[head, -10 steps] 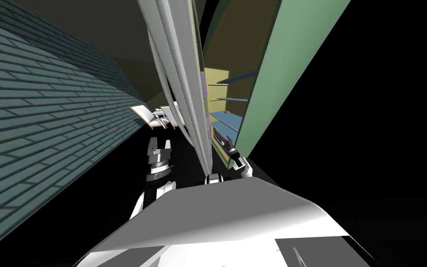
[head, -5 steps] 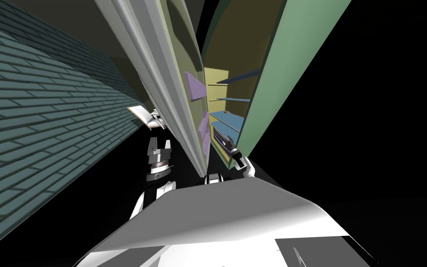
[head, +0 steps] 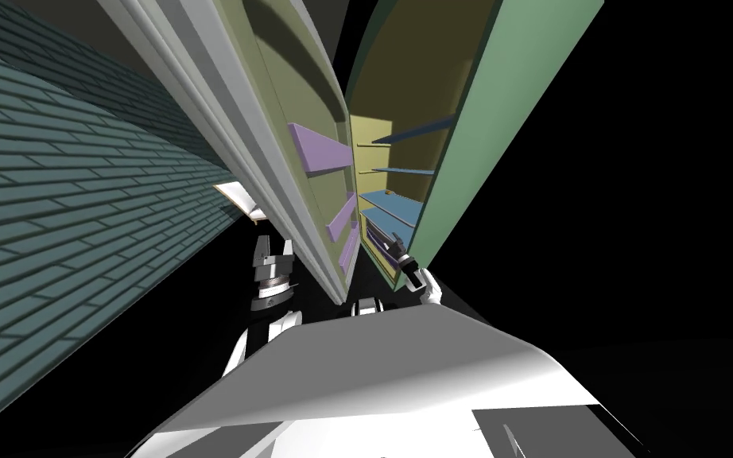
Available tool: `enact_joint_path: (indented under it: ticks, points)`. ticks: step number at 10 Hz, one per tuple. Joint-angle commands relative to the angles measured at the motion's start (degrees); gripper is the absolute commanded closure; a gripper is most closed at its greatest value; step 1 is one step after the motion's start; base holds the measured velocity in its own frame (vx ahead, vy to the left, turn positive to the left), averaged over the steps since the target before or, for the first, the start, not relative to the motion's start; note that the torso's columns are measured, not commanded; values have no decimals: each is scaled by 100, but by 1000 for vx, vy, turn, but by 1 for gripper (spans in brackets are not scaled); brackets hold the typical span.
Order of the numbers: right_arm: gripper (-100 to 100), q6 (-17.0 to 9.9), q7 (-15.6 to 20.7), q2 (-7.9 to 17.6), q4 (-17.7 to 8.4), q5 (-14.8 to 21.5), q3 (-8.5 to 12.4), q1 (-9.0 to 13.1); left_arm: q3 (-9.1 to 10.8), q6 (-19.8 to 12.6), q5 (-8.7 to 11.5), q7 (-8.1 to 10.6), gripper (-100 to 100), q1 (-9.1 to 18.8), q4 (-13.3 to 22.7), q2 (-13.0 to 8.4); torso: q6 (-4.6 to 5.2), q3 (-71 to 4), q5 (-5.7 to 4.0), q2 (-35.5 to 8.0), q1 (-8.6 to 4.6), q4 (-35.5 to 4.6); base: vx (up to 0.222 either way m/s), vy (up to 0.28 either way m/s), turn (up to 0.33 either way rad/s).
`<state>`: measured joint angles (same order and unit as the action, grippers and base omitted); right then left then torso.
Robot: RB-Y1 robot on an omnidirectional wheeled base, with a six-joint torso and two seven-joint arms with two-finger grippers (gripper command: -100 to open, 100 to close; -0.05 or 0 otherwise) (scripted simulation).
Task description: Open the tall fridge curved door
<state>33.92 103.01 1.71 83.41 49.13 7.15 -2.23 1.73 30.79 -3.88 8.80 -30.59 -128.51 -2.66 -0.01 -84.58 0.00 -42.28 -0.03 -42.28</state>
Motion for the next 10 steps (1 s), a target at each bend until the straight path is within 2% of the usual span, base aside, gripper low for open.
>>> enact_joint_path:
  ticks: [1, 2, 3, 6, 7, 8, 9, 10]
  points:
    - [-100, 93, -334, 18, 60, 279, 119, -28, 0, 0, 0, 0, 0, 0, 0, 0, 1, 1, 0, -1, 0, 0, 26, 42, -31]
    - [-100, 82, -270, 16, 50, 243, 105, -24, 0, 0, 0, 0, 0, 0, 0, 0, 0, 1, 0, -1, 0, -1, 10, 16, -3]
    - [100, 14, -67, 4, 8, 36, 15, -2, 0, 0, 0, 0, 0, 0, 0, 0, 0, 3, -2, -5, -5, -2, -15, -34, 65]
    - [100, -146, 401, -24, -97, -436, -193, 49, 1, 0, 0, 0, 0, 1, 1, -1, 2, 7, -3, -9, -6, -3, -45, -75, 51]
    - [100, -146, 467, -24, -97, -451, -193, 49, 1, 0, 0, 0, 0, 1, 0, -1, 0, 2, 2, -2, 6, -1, -29, -43, 24]
    - [100, -226, 675, -38, -150, -693, -298, 75, 1, 0, 0, 0, 0, 1, 0, -1, 1, -3, 4, 5, 14, 1, -29, -48, 40]
    - [100, -226, 734, -38, -150, -694, -298, 75, 1, 0, 0, 0, 0, 1, 0, -1, 0, -3, 3, 5, 8, 1, -21, -40, 33]
    - [100, -306, 951, -52, -202, -938, -402, 101, 1, 0, 0, 0, 0, 0, 0, -1, 1, -3, 1, 5, 7, 1, -23, -46, 45]
